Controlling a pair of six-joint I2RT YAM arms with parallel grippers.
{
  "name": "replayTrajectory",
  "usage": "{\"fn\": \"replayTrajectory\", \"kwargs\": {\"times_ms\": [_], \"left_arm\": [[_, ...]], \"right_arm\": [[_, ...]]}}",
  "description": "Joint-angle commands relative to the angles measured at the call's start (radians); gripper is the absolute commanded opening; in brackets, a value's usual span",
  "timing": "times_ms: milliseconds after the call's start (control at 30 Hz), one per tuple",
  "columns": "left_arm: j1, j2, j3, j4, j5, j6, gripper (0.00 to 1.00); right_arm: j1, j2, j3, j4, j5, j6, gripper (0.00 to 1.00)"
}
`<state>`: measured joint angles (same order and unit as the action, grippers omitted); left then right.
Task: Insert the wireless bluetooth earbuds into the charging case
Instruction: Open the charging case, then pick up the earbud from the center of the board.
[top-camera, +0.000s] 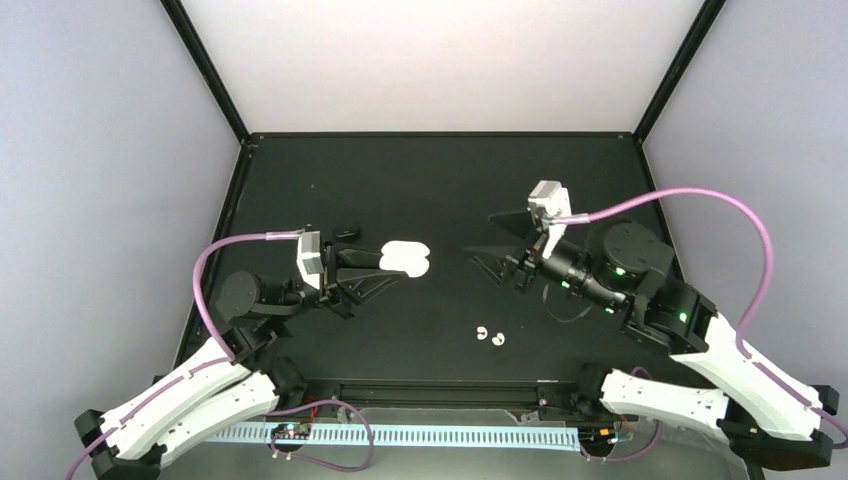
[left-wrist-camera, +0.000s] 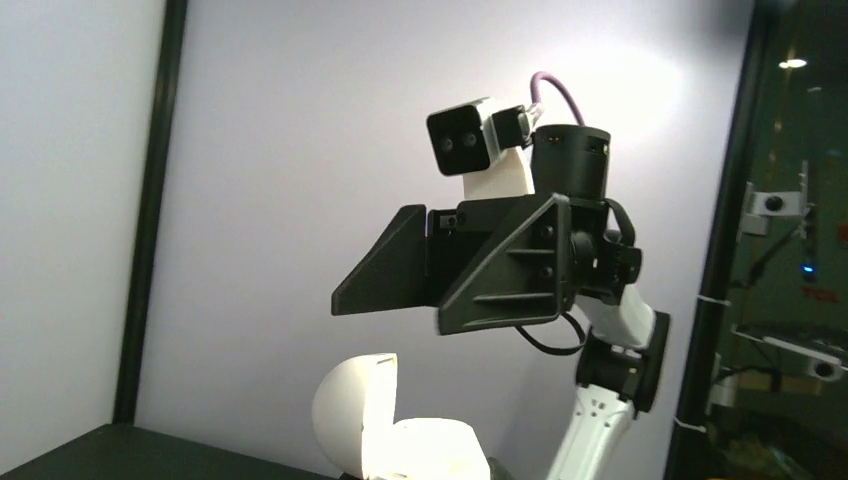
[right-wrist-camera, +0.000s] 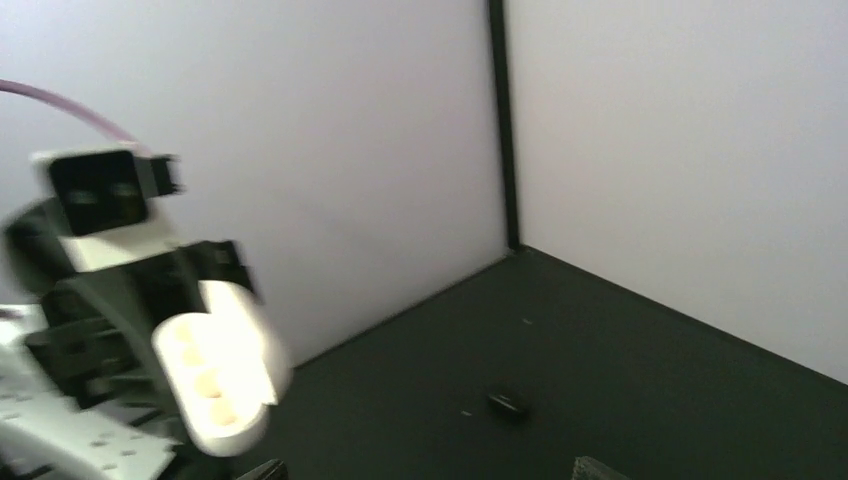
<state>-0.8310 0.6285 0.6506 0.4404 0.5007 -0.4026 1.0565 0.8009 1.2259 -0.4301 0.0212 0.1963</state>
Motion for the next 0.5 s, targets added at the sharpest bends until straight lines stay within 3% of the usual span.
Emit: {"fn": "replayTrajectory", "kwargs": {"times_ms": [0,100,200,333,467], "left_arm": [[0.035,-0.036,-0.072,0.088,-0.123,-0.066,0.01],[0.090,-0.086,-0.144,0.168,-0.193,-0.152,0.02],[0.209,-0.145,-0.146,0.128,-0.175,-0.193,0.02],[0.346,-0.159,-0.153,0.133,-0.055,-0.256,0.02],[0.443,-0.109,-0.185,0.273,0.022,-0.299,0.02]], "right_arm": [[-0.105,0.069,-0.001,-0.075,0.163,-0.018,0.74],[-0.269,0.090,-0.102,-0.019,0.071,0.117,0.74],[-0.381,0.086,-0.229,0.055,0.026,0.211,0.74],[-0.421,0.093,-0.361,0.078,0.118,0.244,0.74],[-0.422,0.055,-0.511,0.128,0.176,0.239,0.75]]}}
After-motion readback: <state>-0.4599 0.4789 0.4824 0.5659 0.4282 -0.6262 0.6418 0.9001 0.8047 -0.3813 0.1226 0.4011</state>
